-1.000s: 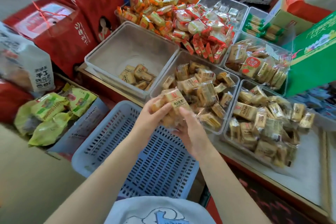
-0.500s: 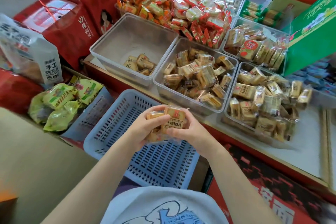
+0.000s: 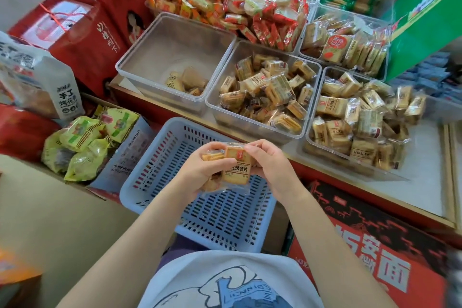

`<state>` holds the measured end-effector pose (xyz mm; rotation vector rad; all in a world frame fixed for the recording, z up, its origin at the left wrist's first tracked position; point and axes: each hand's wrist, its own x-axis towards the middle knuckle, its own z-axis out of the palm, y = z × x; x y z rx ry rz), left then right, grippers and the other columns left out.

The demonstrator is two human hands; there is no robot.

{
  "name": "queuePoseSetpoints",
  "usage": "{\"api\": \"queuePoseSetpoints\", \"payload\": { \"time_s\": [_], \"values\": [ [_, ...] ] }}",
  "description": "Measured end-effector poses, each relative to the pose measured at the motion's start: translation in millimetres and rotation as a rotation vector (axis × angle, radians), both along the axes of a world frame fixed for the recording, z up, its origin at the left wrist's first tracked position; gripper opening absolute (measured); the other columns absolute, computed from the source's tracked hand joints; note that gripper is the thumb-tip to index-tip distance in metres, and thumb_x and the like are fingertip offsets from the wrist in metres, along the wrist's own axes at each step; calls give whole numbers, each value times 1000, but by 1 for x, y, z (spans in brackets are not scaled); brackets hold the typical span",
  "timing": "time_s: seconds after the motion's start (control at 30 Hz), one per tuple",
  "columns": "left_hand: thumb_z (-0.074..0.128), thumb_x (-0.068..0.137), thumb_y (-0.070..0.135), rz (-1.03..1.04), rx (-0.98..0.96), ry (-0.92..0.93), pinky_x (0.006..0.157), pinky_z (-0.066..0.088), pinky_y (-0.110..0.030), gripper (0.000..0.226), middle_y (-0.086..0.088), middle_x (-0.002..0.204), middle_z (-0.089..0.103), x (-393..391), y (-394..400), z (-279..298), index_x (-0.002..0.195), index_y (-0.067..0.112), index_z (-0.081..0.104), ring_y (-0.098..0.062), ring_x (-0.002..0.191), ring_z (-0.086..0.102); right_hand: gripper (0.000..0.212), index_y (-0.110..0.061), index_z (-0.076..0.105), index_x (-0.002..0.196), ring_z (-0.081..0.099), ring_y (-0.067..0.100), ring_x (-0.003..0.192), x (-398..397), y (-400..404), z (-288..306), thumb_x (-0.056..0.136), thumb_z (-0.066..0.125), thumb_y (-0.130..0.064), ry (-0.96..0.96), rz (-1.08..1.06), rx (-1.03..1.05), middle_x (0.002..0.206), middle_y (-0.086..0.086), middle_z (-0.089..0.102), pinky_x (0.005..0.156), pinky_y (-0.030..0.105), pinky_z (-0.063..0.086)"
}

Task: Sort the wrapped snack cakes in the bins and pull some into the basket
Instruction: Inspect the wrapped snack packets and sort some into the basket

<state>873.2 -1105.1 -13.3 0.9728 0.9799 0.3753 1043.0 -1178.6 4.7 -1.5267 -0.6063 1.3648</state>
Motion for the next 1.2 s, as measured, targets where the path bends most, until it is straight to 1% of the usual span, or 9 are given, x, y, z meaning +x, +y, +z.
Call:
{"api": "queuePoseSetpoints", "payload": {
  "time_s": [0.13, 0.27, 0.4, 0.57, 0.7, 0.83, 1.03, 1.13, 1.2],
  "values": [
    [94, 61, 26, -56, 42, 30, 85, 61, -49, 51, -16, 111, 75, 2, -3, -5, 105, 24, 70, -35, 101, 74, 18, -5, 60, 88, 65, 16, 72, 2, -2, 1, 103, 56, -14, -70, -40, -17, 77, 7, 66, 64, 30, 59],
    [94, 56, 34, -43, 86, 58, 91, 60, -54, 51, -12, 109, 76, 4, -4, -3, 101, 28, 72, -33, 102, 74, 17, -2, 68, 94, 68, 20, 79, 4, -3, 6, 101, 62, -16, -138, -64, 32, 87, 13, 72, 76, 36, 60],
    [92, 59, 32, 14, 105, 87, 89, 61, -50, 53, -9, 107, 77, 5, -2, 2, 107, 26, 70, -31, 102, 74, 6, -10, 68, 99, 72, 20, 90, 7, -1, 10, 99, 64, -14, -92, -50, 63, 95, 11, 74, 85, 38, 62],
    [94, 50, 38, -74, 138, 109, 90, 60, -50, 67, -10, 108, 77, 2, 1, 6, 110, 22, 68, -30, 101, 74, 10, -8, 68, 98, 74, 27, 96, 10, 2, 8, 102, 60, -13, -147, -53, 35, 100, 13, 76, 89, 45, 61],
    [93, 57, 57, -95, 199, 190, 78, 61, -38, 53, -2, 103, 77, 2, 3, 16, 98, 31, 73, -24, 96, 75, 10, -8, 71, 94, 73, 30, 94, 11, 2, 8, 99, 65, -14, -245, -32, 43, 96, 13, 77, 86, 45, 61],
    [86, 77, 38, -47, 268, 259, 83, 61, -42, 13, 0, 101, 76, 6, 5, 20, 82, 33, 75, -24, 96, 73, 12, -15, 71, 85, 73, 24, 86, 11, 3, 7, 97, 69, -15, -330, -29, 50, 90, 10, 76, 77, 35, 62],
    [82, 85, 31, 12, 275, 250, 80, 59, -44, 14, -6, 98, 74, 11, 0, 21, 74, 30, 72, -27, 92, 70, 11, -16, 70, 86, 70, 15, 81, 10, 1, 2, 96, 69, -16, -297, -67, 50, 88, 6, 75, 73, 29, 60],
    [77, 90, 25, 97, 199, 182, 69, 60, -40, 9, -8, 95, 73, 12, -4, 21, 83, 23, 71, -26, 87, 69, 7, -17, 70, 98, 72, 13, 86, 10, -1, 3, 98, 68, -23, -205, -28, 40, 93, 3, 76, 76, 27, 60],
    [71, 94, 20, 212, 71, 91, 63, 59, -38, 6, -9, 91, 71, 11, -7, 20, 92, 16, 68, -24, 83, 68, 19, -18, 67, 110, 73, 13, 94, 11, -1, 1, 97, 69, -31, -141, 50, -14, 101, 1, 76, 80, 30, 61]
  ]
}}
